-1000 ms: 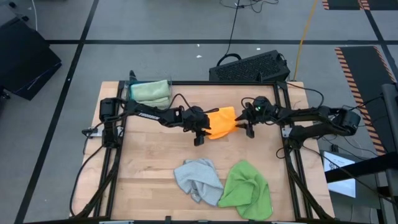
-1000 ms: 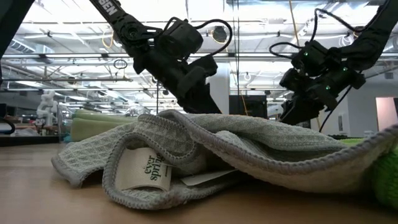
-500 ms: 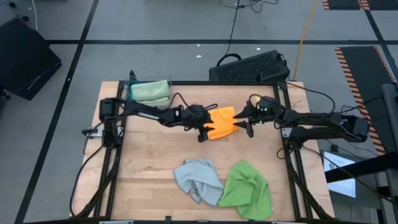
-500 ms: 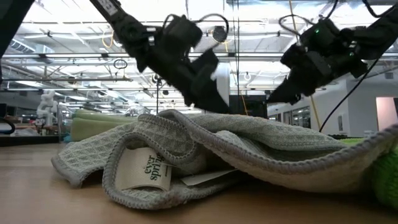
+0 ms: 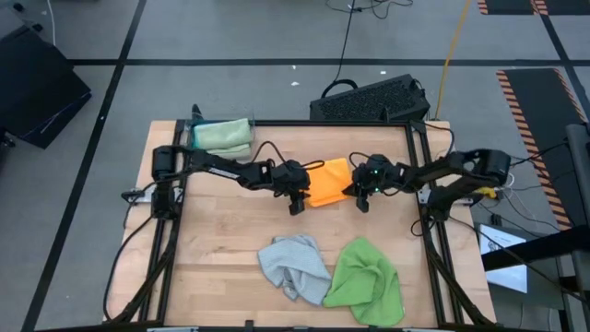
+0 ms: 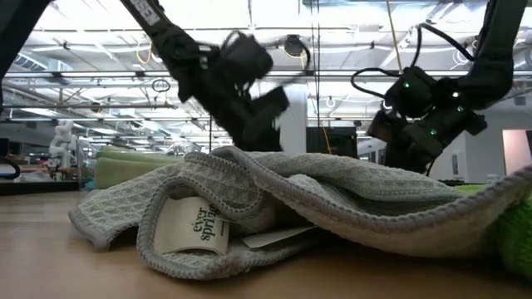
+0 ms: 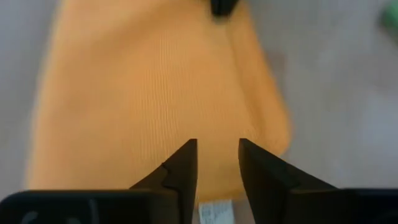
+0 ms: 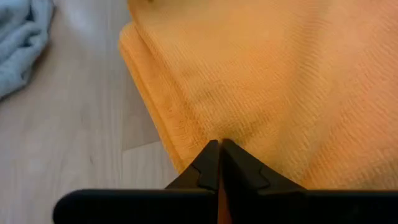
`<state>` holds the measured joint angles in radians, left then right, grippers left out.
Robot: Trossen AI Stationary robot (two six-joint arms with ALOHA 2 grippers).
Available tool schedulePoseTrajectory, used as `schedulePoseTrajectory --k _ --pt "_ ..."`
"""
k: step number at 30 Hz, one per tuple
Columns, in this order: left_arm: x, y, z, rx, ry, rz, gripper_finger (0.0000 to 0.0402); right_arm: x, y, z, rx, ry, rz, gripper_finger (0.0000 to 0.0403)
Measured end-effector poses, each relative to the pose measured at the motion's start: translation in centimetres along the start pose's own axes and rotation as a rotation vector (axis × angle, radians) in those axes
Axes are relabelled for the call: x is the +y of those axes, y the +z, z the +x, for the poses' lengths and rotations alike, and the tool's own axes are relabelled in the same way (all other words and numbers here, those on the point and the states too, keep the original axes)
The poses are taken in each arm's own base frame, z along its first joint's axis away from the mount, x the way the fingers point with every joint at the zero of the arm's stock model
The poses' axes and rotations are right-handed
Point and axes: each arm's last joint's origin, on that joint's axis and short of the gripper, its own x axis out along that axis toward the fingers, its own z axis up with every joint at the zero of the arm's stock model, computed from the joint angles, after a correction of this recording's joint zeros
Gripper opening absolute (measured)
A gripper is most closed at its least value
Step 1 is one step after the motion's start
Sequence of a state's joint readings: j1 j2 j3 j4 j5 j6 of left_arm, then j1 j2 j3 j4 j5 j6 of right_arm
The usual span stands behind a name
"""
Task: Fold microfiber towels
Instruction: Fold the orange microfiber cloth, then stack the orange microfiber cloth on top of the light green microfiber cloth
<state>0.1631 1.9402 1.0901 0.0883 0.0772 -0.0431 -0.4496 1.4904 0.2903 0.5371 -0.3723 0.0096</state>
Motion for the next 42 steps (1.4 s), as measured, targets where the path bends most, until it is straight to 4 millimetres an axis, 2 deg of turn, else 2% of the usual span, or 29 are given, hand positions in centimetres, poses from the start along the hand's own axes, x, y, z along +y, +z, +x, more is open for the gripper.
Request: schedulePoseTrajectory --k 4,9,13,18,20,25,29,32,36,40,42 --pt "-0.2 1.8 -2.1 -0.084 0.002 0.05 0.0101 0.4 -1.3 -0.2 -0.024 0.035 0.023 0.0002" --pt "0.5 3.0 -3.0 -0.171 0.102 0.087 0.0099 1.1 -1.4 -1.0 -0.075 0.056 0.046 0.0003" --pt "1.7 2.6 -2.6 -0.152 0.136 0.003 0.0098 1.7 -0.6 -1.8 -0.12 0.073 0.044 0.0003" --pt "1.9 1.8 -1.5 -0.114 0.138 -0.073 0.0097 2.5 0.4 -3.1 -0.187 0.084 -0.006 0.0018" --pt "1.7 1.1 -1.0 -0.084 0.164 -0.107 0.0097 2.5 0.8 -3.5 -0.227 0.033 -0.011 0.0024" --pt "0.9 1.2 -0.8 -0.122 0.24 -0.188 0.0102 1.8 1.6 -3.9 -0.269 -0.138 0.006 0.0041" --pt "1.2 1.5 -0.9 -0.156 0.247 -0.273 0.0135 1.4 2.0 -3.7 -0.237 -0.159 -0.007 0.0061" --pt "2.1 1.7 -1.0 -0.188 0.26 -0.352 0.0179 1.0 2.6 -3.7 -0.23 -0.178 -0.021 0.0075" --pt "3.3 1.6 -1.1 -0.174 0.266 -0.346 0.0232 0.7 2.8 -3.7 -0.224 -0.191 -0.029 0.0089" --pt "4.4 2.0 -1.4 -0.102 0.226 -0.365 0.0249 0.7 2.8 -3.7 -0.215 -0.195 -0.045 0.0098" --pt "4.6 2.8 -1.7 -0.055 0.215 -0.364 0.025 0.7 2.7 -3.7 -0.208 -0.195 -0.045 0.0101"
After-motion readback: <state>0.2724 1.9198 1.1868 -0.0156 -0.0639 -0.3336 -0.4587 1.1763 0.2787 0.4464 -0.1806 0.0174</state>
